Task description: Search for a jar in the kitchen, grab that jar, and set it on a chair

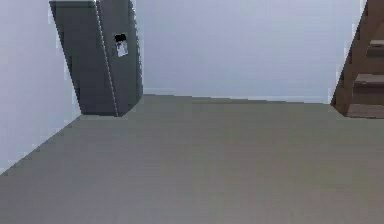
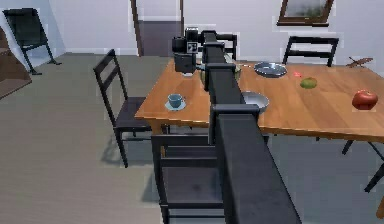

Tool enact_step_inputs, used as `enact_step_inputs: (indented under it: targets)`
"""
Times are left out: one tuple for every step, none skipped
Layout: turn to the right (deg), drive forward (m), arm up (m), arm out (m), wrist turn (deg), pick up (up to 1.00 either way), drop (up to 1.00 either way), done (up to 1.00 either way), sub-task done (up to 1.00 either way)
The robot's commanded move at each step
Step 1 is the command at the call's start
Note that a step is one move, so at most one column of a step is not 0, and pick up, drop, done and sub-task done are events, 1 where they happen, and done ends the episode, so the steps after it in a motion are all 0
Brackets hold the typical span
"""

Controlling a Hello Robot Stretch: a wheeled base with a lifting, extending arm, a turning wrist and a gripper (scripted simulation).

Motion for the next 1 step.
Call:
enact_step_inputs:
  targets:
    - [0.0,0.0,-0.5,0.0,0.0,0.0,0.0,0.0,0.0]
